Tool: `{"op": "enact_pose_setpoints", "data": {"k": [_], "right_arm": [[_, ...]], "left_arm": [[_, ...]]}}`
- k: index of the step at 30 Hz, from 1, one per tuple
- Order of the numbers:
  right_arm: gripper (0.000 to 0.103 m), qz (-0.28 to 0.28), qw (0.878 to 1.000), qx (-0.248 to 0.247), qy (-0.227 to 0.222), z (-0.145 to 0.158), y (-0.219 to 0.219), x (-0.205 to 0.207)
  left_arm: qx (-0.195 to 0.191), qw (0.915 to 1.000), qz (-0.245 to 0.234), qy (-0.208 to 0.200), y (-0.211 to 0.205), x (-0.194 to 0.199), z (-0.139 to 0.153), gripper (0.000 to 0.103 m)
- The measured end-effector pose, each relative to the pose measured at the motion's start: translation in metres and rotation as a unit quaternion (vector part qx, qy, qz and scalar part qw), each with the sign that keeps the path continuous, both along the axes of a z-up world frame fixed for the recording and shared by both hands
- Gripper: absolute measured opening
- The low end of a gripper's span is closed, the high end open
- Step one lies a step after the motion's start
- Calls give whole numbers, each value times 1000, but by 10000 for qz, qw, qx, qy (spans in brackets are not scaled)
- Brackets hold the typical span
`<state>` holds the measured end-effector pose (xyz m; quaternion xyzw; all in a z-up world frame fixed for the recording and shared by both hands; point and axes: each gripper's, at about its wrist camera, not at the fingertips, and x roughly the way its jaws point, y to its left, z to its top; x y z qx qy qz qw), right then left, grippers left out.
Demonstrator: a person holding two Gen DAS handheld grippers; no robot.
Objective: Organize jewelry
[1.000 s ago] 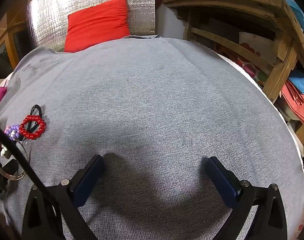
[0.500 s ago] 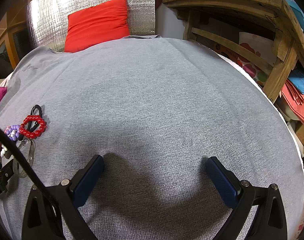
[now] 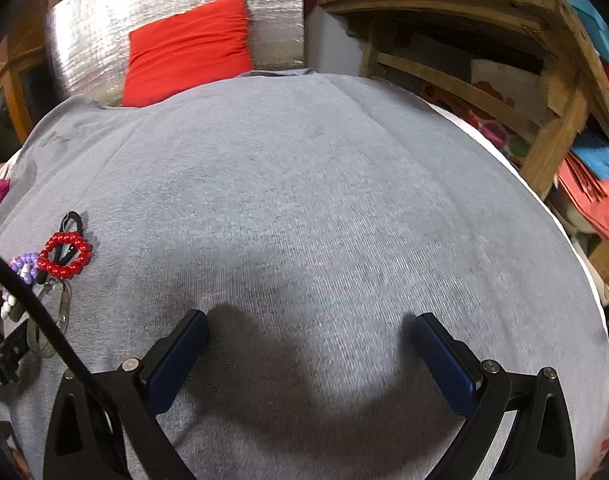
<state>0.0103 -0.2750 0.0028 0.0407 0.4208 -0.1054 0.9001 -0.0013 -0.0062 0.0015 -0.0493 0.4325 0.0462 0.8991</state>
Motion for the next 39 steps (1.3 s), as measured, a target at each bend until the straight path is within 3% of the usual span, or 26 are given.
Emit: {"op": "enact_pose_setpoints", "data": {"k": [4, 6, 8, 13, 15, 18, 23, 39], "right_arm": [[103, 160, 9996, 83, 207, 4, 2, -11], [103, 441, 9973, 238, 530, 9, -2, -12], [103, 516, 9963, 357, 584, 19, -7, -19], [103, 805, 9963, 234, -191, 68, -4, -56], [103, 1014, 9930, 184, -583, 91, 3, -76], [103, 1337, 9874, 222, -811, 111, 18, -92], [103, 1686, 9807, 272, -952, 125, 38, -109], [103, 2070, 9753, 312, -700, 105, 96, -76]], "left_arm": [[-33, 9989, 218, 406, -3, -12, 11, 103], [434, 9978, 421, 267, -10, -24, 25, 103], [781, 9959, 451, -89, -21, -42, 45, 103], [1164, 9868, 561, -975, -32, -93, 107, 103], [1120, 9845, 663, -1179, -24, -108, 123, 103], [1153, 9799, 867, -1379, -10, -125, 136, 103], [1229, 9755, 1060, -1484, 3, -137, 136, 103], [1102, 9819, 1054, -1125, 40, -119, 111, 103]]}}
